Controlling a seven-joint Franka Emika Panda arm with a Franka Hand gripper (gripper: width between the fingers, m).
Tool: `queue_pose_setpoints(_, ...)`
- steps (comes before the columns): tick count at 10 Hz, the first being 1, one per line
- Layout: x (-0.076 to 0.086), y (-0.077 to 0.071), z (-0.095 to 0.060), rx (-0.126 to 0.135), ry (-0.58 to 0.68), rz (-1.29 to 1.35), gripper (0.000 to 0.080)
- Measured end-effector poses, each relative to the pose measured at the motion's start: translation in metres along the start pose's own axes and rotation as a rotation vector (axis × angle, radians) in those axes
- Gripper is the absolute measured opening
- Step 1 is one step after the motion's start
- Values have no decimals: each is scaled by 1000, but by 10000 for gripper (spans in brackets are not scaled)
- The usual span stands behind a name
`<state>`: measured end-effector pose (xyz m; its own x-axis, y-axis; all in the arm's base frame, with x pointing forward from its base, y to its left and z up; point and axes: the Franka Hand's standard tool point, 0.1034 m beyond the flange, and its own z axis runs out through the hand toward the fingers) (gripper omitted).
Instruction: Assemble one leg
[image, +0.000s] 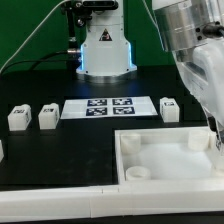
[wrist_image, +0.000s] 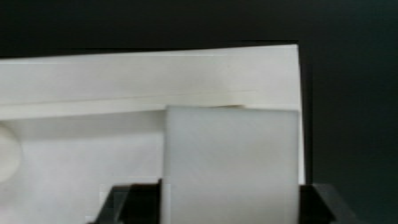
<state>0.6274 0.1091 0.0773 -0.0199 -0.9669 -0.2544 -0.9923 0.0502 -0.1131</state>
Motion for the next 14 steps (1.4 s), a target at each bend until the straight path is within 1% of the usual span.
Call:
queue_pose_setpoints(1, -1, 0, 1, -1, 0, -2, 365)
queue_pose_setpoints(2, -2, 1, 1, -3, 2, -37, 365)
queue_pose_setpoints(3, -4, 2, 2, -25, 20, -277, 573)
queue_pose_setpoints(4, -9, 2, 2, -39, 26, -400, 573)
queue_pose_setpoints(5, -11, 1, 2, -42, 32, -530, 637)
queue_pose_setpoints(7, -8, 1, 2, -47, 29, -740, 647)
queue_pose_setpoints(8, -9, 3, 3, -68, 37, -879, 649)
queue_pose_setpoints(9, -11, 2, 5, -100, 58, -1084, 649)
queue_pose_setpoints(11, -14, 2, 7, -126, 64, -1350, 649)
queue_pose_setpoints(12, -12, 2, 7, -131, 59, -1456, 649)
queue_pose_setpoints(13, -12, 2, 7, -129, 59, -1442, 649)
queue_pose_setpoints(14, -12, 2, 7, -129, 59, -1443, 533)
